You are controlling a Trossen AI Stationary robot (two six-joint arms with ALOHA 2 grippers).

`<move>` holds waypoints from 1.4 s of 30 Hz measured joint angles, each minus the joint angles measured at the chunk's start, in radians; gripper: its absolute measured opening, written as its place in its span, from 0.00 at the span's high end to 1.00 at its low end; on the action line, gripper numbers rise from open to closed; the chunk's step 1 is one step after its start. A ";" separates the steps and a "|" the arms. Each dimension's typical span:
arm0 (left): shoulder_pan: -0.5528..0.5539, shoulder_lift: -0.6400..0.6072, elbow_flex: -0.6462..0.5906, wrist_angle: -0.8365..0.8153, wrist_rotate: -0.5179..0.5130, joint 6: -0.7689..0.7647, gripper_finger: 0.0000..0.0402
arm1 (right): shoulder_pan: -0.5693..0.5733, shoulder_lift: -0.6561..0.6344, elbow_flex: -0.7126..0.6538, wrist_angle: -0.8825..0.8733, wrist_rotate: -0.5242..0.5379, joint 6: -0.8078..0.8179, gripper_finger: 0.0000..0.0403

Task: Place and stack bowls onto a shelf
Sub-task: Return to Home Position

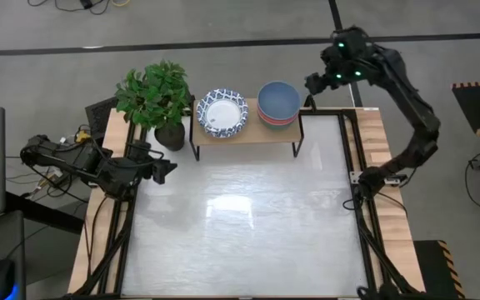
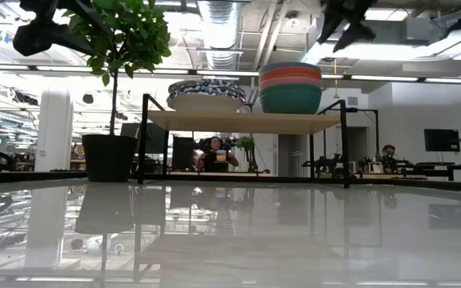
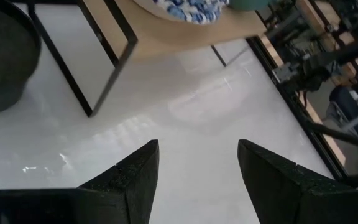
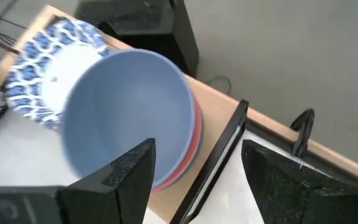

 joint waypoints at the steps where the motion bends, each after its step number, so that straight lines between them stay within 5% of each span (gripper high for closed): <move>1: 0.000 0.000 0.000 0.000 0.010 0.000 0.49 | 0.005 -0.019 0.000 0.000 0.000 -0.003 0.34; 14: -0.002 0.000 0.000 -0.001 0.111 0.127 0.49 | 0.124 -0.243 0.000 -0.127 0.008 -0.069 0.34; 26: -0.020 -0.167 0.000 0.360 0.121 0.599 0.49 | 0.317 -0.436 -0.021 -0.018 0.108 -0.131 0.34; 33: -0.019 -0.366 0.000 0.360 0.062 0.708 0.49 | 0.315 -0.663 -0.311 0.202 0.099 -0.080 0.34; 42: -0.019 -0.429 0.000 0.356 0.049 0.784 0.49 | 0.316 -1.011 -0.825 0.604 -0.006 0.097 0.34</move>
